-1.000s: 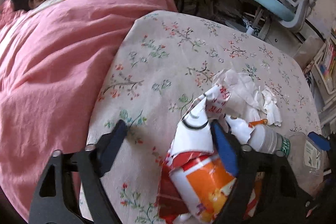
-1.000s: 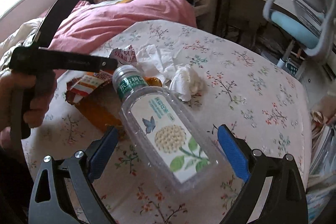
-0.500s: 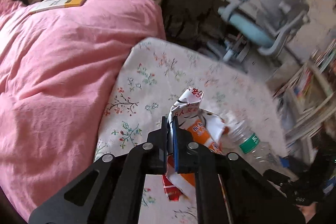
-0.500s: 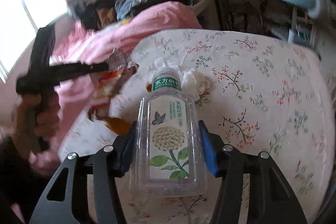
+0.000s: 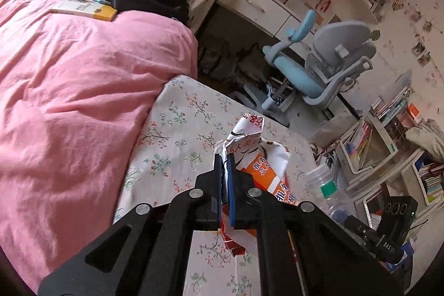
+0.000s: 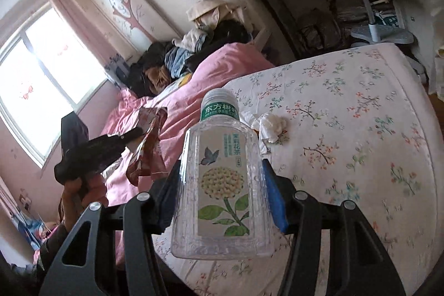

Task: Collect trash
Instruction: 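Carry wrapper and bottle over the yellow bin and open both tools to drop them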

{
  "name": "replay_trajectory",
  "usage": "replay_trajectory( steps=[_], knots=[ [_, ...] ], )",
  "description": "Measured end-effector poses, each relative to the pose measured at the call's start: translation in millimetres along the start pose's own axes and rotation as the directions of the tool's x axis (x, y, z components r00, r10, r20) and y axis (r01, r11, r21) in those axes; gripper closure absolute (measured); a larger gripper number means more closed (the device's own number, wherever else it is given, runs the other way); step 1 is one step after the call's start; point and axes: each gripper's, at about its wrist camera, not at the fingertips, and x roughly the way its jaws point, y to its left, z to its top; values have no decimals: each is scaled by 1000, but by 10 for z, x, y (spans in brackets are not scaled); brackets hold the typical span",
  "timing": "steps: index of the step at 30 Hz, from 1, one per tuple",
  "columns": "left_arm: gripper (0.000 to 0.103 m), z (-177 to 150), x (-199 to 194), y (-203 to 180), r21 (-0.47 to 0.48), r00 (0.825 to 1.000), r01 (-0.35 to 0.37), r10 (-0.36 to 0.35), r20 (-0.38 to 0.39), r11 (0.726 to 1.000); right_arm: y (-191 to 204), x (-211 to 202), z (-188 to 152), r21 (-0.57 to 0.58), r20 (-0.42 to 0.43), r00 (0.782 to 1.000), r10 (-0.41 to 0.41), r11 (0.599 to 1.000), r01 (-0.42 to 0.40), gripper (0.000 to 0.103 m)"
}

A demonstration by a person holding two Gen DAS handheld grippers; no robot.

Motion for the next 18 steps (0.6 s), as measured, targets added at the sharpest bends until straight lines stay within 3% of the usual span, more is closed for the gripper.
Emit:
replay_trajectory(
  steps=[6,10,18],
  knots=[
    [99,-221,-405,69,-3,1000,-7,7,28,1000,103,-256,-348,22,4,1000,11,1000,-11,48],
    [99,-424,-621,76,-17,1000,7,-6,21,1000,182,-325,-814,37,-53,999,12,999,-10,48],
    [99,-983,-883,-179,59,999,18,-17,-28,998,366,-450,-1539,34,-183,983,7,999,-1,48]
  ],
)
